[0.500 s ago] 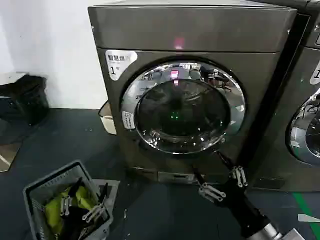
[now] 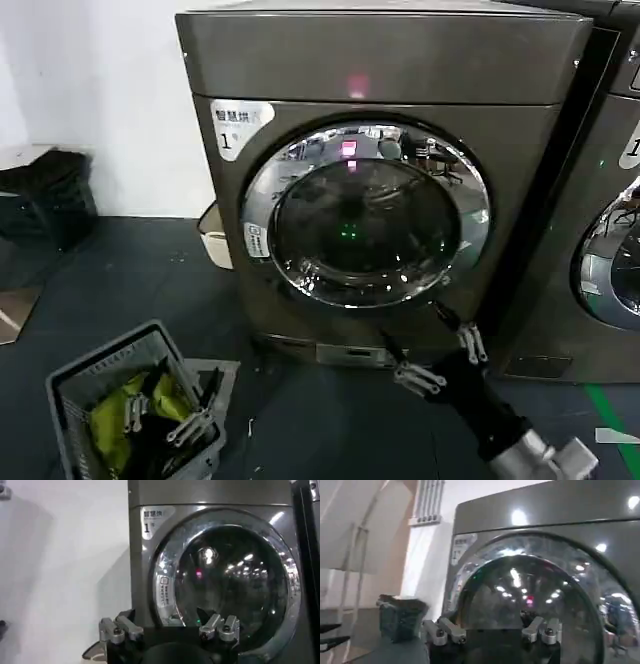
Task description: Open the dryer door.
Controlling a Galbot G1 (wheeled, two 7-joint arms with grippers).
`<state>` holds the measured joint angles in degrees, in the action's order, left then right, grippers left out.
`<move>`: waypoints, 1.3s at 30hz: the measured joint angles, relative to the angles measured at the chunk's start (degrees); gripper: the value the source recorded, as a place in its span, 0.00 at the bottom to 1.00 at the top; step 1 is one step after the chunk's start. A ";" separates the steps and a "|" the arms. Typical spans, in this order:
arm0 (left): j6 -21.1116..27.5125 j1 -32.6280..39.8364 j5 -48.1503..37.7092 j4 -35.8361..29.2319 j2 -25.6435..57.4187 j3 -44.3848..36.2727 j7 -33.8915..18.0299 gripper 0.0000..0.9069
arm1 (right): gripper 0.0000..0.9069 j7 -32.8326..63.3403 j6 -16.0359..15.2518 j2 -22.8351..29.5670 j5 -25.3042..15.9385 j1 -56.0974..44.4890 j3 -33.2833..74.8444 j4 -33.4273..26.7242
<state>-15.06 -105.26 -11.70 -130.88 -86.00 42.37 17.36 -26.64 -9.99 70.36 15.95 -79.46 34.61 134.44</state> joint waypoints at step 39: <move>-2.33 -1.21 0.45 1.29 -1.93 0.85 0.54 1.00 | 1.00 -0.10 2.22 -1.79 9.97 47.15 -35.28 -43.16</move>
<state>-17.39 -106.48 -11.25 -129.59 -87.93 43.22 17.89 -26.74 -7.78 68.57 25.91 -32.31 -0.67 91.28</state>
